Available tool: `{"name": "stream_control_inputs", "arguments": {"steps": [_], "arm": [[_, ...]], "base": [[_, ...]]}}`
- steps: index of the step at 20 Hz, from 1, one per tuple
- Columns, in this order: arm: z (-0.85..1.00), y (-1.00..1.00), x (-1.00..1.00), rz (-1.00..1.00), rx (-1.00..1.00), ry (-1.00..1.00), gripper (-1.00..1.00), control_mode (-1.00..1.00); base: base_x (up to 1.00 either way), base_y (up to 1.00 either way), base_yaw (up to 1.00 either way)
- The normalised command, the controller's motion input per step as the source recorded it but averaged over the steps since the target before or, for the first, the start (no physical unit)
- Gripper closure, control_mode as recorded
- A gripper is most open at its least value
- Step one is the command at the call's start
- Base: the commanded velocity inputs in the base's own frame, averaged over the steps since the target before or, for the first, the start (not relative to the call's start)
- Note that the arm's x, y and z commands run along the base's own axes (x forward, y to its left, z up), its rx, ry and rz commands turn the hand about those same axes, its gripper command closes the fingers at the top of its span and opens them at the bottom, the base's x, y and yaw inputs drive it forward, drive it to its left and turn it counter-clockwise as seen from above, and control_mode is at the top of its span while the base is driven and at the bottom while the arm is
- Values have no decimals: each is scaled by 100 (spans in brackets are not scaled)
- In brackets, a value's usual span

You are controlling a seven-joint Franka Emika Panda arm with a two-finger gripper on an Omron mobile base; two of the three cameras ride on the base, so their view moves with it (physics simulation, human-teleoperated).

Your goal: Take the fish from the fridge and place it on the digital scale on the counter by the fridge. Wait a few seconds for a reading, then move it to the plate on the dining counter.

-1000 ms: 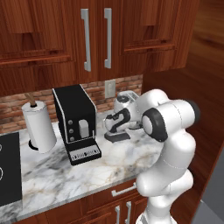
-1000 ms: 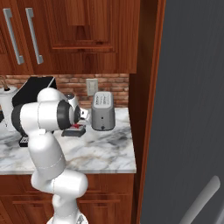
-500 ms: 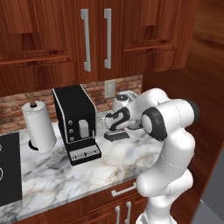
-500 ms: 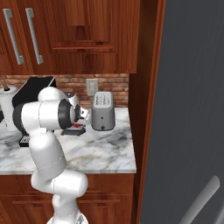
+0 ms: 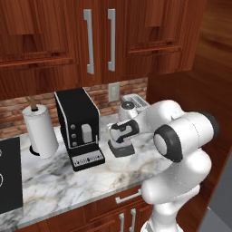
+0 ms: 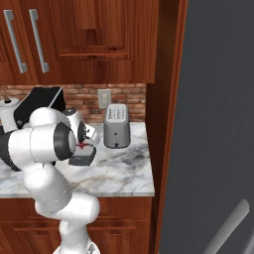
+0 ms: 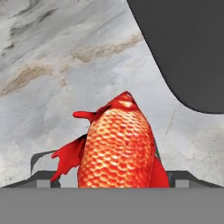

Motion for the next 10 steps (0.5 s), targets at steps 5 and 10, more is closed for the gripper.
{"name": "stream_control_inputs", "arguments": {"steps": [5,10], "arm": [[70,0,-70,0,0,-32,100,-100],[100,0,-61,0,0,-38,100,-100]], "base": [[0,0,0],[0,0,0]]}}
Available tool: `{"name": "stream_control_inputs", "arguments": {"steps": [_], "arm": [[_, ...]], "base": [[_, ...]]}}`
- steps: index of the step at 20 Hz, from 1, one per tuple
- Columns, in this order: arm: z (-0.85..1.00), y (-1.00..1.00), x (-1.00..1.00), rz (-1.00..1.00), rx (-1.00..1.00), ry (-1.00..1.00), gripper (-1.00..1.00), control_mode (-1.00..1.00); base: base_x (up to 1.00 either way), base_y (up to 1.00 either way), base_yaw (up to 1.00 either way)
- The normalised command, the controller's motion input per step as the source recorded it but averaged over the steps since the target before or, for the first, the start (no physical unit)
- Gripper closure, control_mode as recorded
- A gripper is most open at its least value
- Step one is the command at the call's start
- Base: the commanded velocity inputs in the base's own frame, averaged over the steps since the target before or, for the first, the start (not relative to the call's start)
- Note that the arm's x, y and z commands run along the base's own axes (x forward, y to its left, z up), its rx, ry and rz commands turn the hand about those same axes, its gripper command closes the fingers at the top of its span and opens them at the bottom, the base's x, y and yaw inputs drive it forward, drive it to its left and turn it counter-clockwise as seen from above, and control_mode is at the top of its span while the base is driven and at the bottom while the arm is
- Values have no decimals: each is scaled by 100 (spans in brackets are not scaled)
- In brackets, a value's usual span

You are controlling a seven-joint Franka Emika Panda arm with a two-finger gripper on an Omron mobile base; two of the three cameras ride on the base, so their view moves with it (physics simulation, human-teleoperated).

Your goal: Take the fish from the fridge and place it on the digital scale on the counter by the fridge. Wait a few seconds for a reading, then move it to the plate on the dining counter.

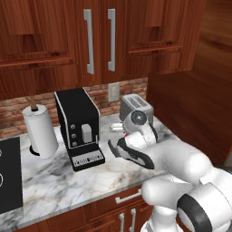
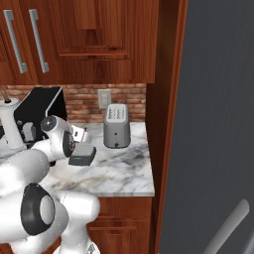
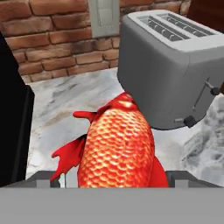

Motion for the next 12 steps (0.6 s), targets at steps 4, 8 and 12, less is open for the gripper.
{"name": "stream_control_inputs", "arguments": {"steps": [4,8,12], "arm": [[100,0,-67,0,1,-29,100,-100],[100,-1,-80,0,7,-7,100,-100],[100,-3,-94,0,11,1,100,-100]], "base": [[0,0,0],[0,0,0],[0,0,0]]}}
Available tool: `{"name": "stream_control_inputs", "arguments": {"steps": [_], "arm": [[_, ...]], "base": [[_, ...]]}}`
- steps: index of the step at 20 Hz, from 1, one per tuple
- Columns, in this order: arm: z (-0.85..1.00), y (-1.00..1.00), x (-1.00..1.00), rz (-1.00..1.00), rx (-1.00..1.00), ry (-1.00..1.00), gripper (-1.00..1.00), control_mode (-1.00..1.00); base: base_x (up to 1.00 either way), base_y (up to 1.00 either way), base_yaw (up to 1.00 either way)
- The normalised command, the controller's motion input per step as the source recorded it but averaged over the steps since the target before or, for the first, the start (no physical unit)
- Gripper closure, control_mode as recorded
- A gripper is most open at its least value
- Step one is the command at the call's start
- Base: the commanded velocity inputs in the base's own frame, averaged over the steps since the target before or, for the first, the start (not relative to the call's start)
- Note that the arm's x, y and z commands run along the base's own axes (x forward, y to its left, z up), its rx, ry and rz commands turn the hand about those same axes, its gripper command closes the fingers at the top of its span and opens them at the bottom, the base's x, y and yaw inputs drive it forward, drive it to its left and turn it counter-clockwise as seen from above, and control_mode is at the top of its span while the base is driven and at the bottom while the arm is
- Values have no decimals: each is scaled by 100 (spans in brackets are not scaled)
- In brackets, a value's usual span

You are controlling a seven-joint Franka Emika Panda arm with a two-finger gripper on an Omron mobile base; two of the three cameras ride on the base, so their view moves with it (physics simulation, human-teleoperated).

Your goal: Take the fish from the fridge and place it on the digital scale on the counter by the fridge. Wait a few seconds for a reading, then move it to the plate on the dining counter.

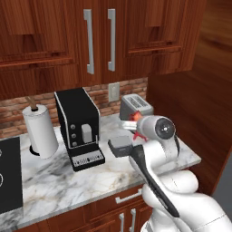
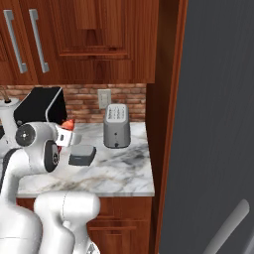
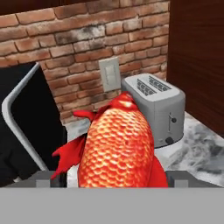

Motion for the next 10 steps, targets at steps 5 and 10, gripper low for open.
{"name": "stream_control_inputs", "arguments": {"steps": [5,10], "arm": [[100,-4,-91,0,12,14,100,-100],[79,-2,-86,0,8,28,100,-100]], "base": [[0,0,0],[0,0,0]]}}
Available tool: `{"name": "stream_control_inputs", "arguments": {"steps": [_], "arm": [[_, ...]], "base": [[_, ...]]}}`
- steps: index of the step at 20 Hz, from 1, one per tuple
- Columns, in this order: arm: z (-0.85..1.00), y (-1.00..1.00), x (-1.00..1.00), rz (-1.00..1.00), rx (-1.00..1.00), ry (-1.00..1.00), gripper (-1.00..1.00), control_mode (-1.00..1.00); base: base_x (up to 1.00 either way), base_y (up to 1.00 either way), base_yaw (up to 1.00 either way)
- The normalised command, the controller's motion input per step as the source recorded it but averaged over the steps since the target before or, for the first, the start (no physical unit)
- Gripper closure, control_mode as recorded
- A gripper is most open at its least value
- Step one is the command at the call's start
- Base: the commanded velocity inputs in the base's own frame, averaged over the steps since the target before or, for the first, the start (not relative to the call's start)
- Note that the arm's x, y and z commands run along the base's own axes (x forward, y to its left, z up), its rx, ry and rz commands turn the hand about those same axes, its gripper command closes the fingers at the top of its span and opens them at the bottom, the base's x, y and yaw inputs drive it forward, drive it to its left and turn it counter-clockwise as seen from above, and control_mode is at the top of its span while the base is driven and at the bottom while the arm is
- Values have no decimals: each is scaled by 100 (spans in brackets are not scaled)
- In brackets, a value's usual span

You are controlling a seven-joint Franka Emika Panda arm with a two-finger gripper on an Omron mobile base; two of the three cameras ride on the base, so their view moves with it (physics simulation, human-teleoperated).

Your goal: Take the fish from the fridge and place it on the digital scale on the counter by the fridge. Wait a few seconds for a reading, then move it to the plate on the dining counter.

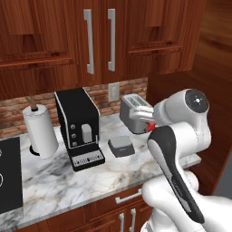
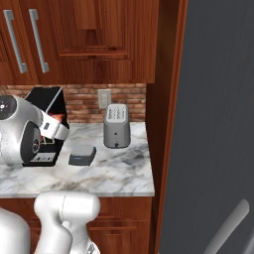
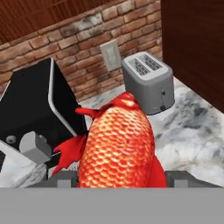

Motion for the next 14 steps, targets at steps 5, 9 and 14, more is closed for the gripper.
{"name": "stream_control_inputs", "arguments": {"steps": [5,9,14], "arm": [[31,-6,-80,-3,1,27,100,-100],[-4,-8,-56,-3,-1,15,100,-100],[-24,0,-74,-7,-1,1,100,-100]], "base": [[0,0,0],[0,0,0],[0,0,0]]}}
